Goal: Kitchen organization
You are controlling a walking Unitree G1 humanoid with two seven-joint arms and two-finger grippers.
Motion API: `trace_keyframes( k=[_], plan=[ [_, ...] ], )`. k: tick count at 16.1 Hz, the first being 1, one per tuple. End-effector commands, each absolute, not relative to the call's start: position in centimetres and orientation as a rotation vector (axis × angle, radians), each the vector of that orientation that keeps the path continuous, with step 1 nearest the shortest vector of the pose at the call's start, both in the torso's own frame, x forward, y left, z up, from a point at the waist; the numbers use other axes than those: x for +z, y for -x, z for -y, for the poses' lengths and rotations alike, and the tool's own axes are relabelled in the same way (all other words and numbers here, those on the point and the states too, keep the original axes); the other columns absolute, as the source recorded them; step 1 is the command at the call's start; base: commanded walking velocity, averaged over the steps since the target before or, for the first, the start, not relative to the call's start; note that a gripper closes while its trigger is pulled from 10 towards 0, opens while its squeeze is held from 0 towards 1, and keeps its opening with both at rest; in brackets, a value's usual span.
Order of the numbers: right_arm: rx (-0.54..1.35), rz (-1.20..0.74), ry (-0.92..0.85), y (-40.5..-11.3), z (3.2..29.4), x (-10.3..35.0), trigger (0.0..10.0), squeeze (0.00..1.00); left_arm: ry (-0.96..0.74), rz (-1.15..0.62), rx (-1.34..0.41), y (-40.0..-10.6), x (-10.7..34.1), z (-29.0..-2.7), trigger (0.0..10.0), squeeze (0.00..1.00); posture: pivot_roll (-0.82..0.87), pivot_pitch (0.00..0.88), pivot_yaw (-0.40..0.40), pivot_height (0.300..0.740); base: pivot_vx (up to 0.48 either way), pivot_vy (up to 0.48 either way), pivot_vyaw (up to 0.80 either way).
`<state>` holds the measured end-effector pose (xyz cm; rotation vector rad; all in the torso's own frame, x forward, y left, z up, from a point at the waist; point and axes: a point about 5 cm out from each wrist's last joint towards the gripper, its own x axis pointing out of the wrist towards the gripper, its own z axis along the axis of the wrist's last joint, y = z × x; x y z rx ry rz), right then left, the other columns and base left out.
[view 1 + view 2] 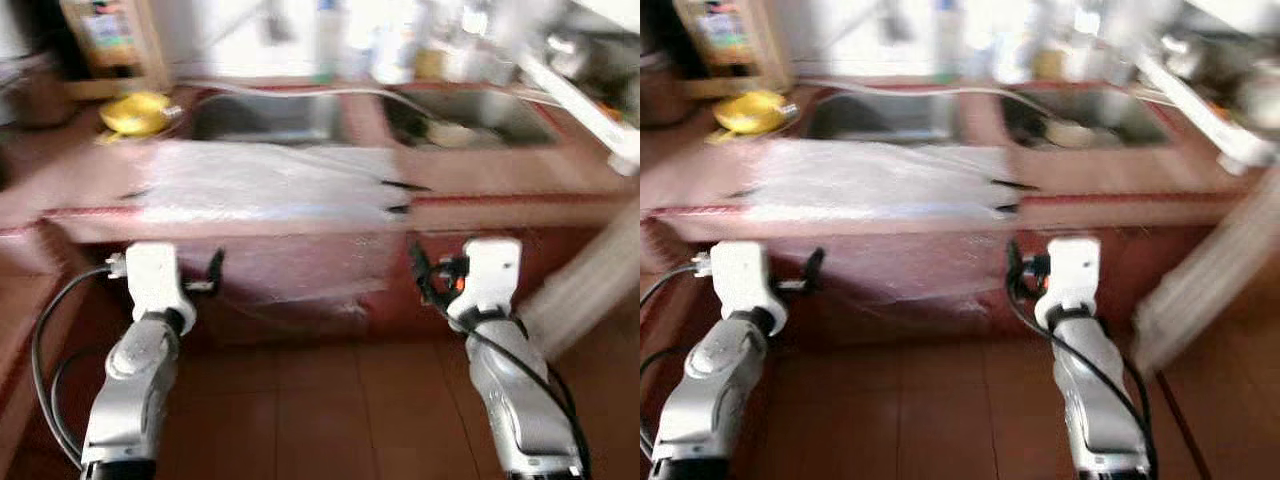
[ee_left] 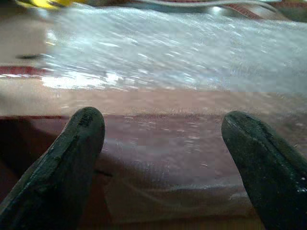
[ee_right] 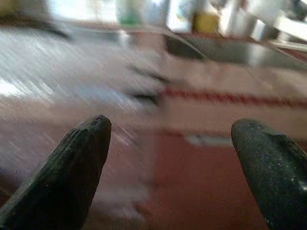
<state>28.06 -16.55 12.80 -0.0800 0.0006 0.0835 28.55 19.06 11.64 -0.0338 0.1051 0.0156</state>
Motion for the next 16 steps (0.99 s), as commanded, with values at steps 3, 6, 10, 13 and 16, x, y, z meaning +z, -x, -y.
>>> trace_keyframes(
  k=[3,6,10,13,16],
  plan=[
    [0.122,0.055,0.046,-28.7,16.1,14.1,10.0,0.00,0.006,-0.049,0.055,-28.5,12.9,-18.6,10.0,0.00,-0.08,0.000,0.021,0.740,0.000,0.000,-0.14],
    [0.123,0.083,0.028,-29.5,15.8,14.8,10.0,0.00,0.008,-0.041,0.034,-29.0,13.3,-18.3,10.0,0.00,-0.08,0.000,0.040,0.740,0.000,0.000,0.00],
    [0.195,0.105,-0.022,-29.2,14.6,15.7,10.0,0.00,-0.047,-0.008,0.162,-28.9,14.2,-19.7,10.0,0.00,-0.08,0.011,0.031,0.740,0.000,0.000,0.00],
    [0.305,0.154,-0.057,-28.2,13.5,17.2,10.0,0.00,-0.095,0.017,0.277,-28.0,15.0,-21.1,10.0,0.00,-0.09,0.035,0.020,0.740,0.000,0.000,0.00],
    [0.313,0.153,-0.016,-28.0,13.3,17.1,10.0,0.00,-0.080,-0.008,0.251,-28.4,14.5,-20.5,10.0,0.00,-0.09,0.038,0.022,0.740,0.000,0.000,0.53]
  ],
)
